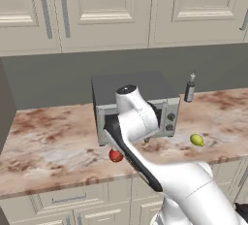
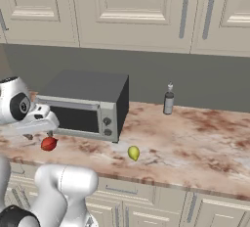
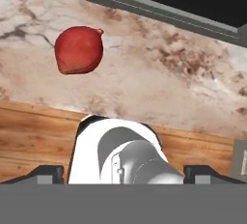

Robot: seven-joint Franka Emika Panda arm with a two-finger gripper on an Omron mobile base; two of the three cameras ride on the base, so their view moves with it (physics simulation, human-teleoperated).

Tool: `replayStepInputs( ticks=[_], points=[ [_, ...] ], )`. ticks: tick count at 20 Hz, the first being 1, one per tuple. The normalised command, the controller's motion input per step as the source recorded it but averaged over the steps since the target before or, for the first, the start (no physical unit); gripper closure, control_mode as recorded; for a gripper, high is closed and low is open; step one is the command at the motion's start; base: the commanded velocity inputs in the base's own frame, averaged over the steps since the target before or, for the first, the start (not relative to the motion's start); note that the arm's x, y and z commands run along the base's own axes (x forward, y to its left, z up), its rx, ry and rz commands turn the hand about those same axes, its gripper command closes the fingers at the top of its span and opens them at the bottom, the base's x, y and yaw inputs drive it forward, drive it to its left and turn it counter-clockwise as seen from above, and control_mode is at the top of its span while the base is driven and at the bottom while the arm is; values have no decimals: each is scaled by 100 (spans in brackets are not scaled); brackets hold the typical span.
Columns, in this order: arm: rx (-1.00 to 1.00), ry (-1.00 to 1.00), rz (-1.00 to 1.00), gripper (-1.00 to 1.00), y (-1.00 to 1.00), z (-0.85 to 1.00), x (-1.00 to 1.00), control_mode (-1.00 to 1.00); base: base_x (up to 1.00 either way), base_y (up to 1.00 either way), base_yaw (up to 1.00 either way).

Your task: Place the onion and lemon inside the fridge drawer. Close the drawer after placing the vegetables.

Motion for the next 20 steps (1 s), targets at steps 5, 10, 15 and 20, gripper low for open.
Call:
replayStepInputs(
  ticks=[5, 10, 15, 20],
  points=[
    [3, 13, -4, -100, 74, -64, 7, -100, 0, 0, 0],
    [7, 13, -9, -100, 16, -23, 25, -100, 0, 0, 0],
    [9, 6, -22, -100, 0, -13, 36, -100, 0, 0, 0],
    [5, 0, -25, -100, 0, -18, 23, -100, 0, 0, 0]
  ],
)
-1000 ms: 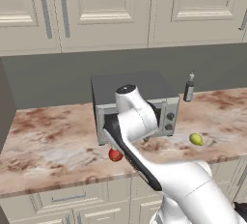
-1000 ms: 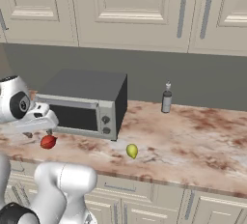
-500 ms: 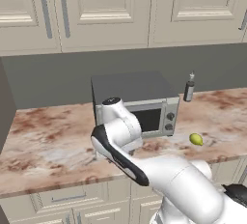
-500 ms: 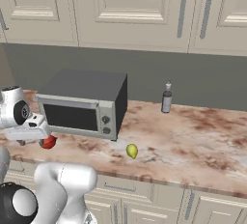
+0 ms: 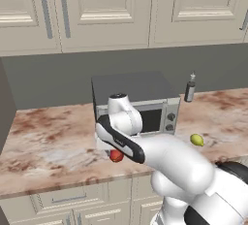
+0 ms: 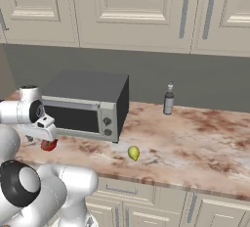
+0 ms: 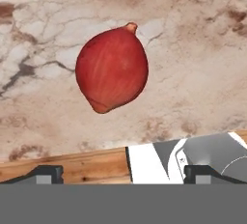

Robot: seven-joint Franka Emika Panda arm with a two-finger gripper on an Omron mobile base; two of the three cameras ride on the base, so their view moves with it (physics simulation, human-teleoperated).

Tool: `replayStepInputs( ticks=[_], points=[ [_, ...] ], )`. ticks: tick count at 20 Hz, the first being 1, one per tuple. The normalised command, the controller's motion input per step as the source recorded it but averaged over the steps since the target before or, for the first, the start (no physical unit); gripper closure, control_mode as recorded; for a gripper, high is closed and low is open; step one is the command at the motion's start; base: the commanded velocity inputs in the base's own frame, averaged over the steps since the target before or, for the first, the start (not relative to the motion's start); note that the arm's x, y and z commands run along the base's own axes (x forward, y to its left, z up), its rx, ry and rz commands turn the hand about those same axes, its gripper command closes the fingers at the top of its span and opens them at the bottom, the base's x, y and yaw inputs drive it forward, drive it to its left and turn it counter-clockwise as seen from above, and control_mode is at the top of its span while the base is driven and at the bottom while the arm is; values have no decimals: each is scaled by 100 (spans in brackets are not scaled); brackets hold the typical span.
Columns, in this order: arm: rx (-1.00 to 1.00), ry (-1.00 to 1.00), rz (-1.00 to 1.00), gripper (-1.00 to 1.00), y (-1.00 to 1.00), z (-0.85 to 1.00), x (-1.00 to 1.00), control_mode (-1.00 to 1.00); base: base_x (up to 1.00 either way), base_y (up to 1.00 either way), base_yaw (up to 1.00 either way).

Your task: Place the onion and lemon inside the fridge drawer. Close the drawer after placing the vegetables.

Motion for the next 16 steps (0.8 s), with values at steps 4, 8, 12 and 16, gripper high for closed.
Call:
replayStepInputs(
  ticks=[4, 8, 12, 16],
  points=[
    [0, 0, -22, -100, 0, -21, 6, -100, 0, 0, 0],
    [1, 0, -21, -100, 0, -9, 1, -100, 0, 0, 0],
    [0, 0, -12, -100, 0, -6, 8, -100, 0, 0, 0],
    [0, -1, -2, -100, 0, -16, 6, -100, 0, 0, 0]
  ],
)
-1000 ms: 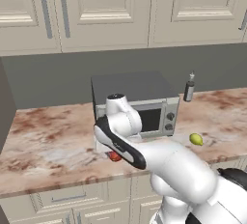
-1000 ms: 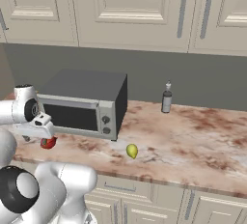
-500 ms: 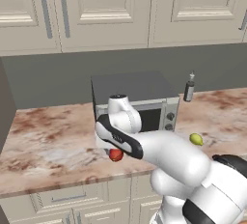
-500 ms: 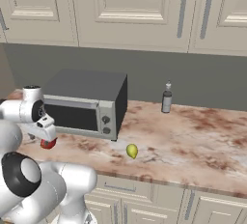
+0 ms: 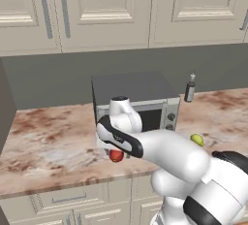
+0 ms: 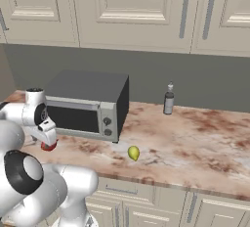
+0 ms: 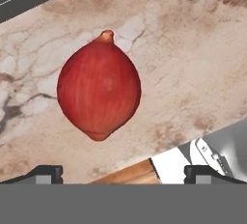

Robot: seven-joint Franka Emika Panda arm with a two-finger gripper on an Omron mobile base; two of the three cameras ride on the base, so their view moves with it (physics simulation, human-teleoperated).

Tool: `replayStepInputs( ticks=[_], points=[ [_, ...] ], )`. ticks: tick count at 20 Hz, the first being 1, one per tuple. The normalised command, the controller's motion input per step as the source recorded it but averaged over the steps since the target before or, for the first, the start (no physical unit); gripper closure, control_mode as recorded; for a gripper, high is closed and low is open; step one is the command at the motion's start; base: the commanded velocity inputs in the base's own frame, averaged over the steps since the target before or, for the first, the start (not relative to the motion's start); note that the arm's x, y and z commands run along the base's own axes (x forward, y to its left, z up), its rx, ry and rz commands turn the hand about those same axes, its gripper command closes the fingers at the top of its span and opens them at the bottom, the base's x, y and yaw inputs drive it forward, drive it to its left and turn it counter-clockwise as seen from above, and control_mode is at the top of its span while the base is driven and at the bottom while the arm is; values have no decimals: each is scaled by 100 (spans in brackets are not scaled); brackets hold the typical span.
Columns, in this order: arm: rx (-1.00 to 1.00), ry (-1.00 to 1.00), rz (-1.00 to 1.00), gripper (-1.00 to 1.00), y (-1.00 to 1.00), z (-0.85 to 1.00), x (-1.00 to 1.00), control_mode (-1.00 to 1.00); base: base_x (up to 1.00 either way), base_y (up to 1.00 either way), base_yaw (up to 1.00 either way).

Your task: Place the onion and lemon inside the fridge drawer. Close the drawer after placing the vegetables.

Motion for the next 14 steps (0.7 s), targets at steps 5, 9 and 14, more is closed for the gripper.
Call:
replayStepInputs(
  ticks=[5, 9, 14],
  points=[
    [0, -7, 0, -100, 0, -19, 4, -100, 0, 0, 0],
    [0, -6, 0, -100, 0, -3, 15, -100, 0, 0, 0],
    [0, -2, 0, -100, 0, -2, 18, -100, 0, 0, 0]
  ],
)
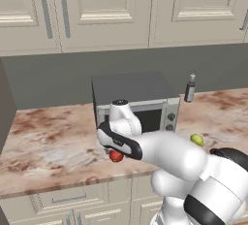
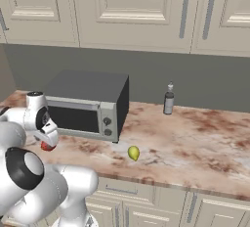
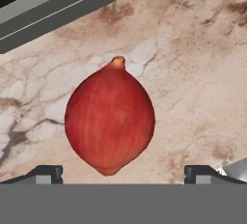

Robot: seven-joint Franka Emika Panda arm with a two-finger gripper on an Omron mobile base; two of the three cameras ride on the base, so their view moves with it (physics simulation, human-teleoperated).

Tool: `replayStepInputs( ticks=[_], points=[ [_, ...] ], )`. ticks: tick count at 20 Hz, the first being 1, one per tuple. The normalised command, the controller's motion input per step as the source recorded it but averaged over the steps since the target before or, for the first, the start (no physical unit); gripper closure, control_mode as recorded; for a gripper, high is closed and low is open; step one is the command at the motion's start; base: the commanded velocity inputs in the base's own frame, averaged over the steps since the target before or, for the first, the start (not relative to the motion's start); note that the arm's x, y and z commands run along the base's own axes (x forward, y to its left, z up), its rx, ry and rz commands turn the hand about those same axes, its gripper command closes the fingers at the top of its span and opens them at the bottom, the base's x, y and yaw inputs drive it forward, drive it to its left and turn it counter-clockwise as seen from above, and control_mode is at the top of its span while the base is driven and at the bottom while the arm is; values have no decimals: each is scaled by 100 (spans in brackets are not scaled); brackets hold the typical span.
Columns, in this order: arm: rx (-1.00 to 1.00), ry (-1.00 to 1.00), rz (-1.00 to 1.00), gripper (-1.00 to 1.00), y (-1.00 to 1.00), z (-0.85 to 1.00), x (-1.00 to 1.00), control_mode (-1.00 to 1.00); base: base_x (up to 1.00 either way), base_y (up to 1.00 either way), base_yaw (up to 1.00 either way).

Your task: Place the onion and lemon inside the fridge drawer. Close the drawer after placing the vegetables.

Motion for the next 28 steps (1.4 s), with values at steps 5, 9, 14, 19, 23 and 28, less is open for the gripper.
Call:
replayStepInputs(
  ticks=[5, 9, 14, 19, 23, 28],
  points=[
    [0, 0, 0, -100, 0, -6, 12, -100, 0, 0, 0],
    [0, 0, 0, -100, 0, -9, 10, -100, 0, 0, 0],
    [0, 0, 0, -100, 0, -11, 3, -100, 0, 0, 0],
    [0, 0, 0, -100, 0, -16, 0, -100, 0, 0, 0],
    [0, 0, 0, -100, 0, -18, 0, -100, 0, 0, 0],
    [1, -1, 0, -100, -1, -8, 11, -100, 0, 0, 0]
  ],
)
